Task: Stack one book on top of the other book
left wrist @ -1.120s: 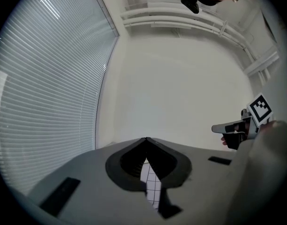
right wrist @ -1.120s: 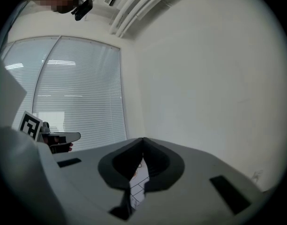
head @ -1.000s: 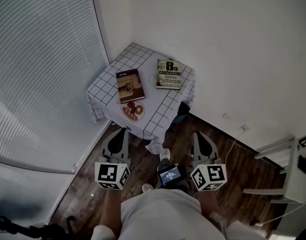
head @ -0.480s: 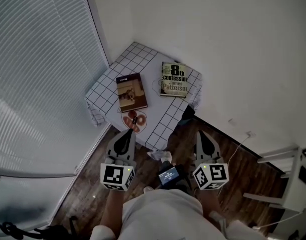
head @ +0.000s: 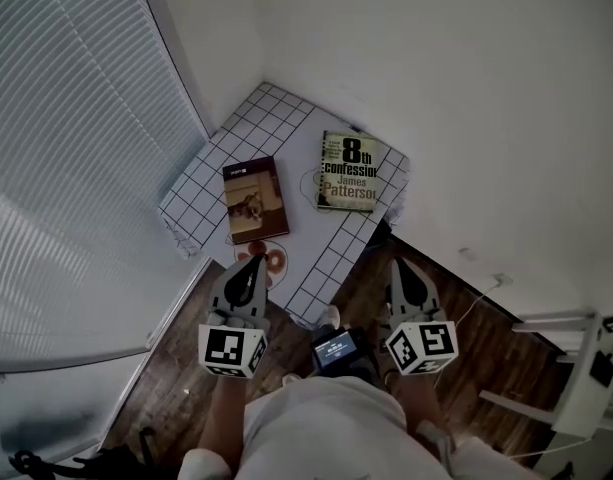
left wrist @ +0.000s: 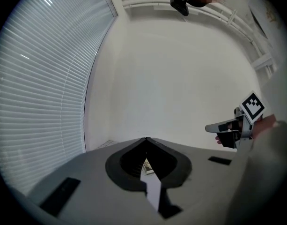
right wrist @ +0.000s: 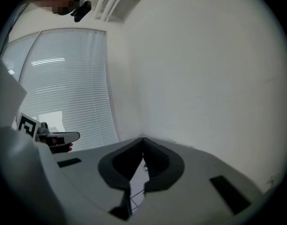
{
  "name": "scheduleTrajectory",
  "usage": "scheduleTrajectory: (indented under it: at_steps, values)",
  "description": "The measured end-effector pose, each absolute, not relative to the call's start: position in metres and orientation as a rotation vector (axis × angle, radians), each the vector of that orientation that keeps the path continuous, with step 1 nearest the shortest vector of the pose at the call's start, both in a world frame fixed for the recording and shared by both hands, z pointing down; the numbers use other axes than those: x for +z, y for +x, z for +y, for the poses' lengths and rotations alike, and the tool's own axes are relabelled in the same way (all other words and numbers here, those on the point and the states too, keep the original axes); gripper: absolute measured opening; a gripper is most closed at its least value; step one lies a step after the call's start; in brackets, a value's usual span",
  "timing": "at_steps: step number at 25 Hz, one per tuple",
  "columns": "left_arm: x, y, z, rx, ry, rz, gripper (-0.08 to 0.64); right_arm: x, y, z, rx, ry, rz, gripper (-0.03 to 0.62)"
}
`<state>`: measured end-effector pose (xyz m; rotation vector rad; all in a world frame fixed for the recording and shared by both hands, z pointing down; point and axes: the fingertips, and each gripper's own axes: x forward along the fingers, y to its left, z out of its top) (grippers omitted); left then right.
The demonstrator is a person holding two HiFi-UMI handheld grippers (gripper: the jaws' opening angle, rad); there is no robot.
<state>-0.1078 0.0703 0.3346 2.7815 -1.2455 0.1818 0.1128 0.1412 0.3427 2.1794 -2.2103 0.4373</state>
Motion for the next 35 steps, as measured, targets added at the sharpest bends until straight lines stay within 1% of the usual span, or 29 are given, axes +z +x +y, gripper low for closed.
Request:
scheduleTrajectory:
  at_steps: [12,19,35]
  values:
    - [0.357,-0.045,0.009,0.263,2.734,-1.255,0.009,0.366,0.196,0.083,0.476,2.181,-2.149,0.008]
    - [0.364,-0.012,-0.016,0.289,2.723,-1.284,0.009,0.398,0.212,0.050,0.469,2.089,-2.157,0.008]
    - [0.385,0.029,-0.068,0.358,2.746,-1.221,0.009,0.412,0.231,0.001,0.492,2.076,-2.117,0.008]
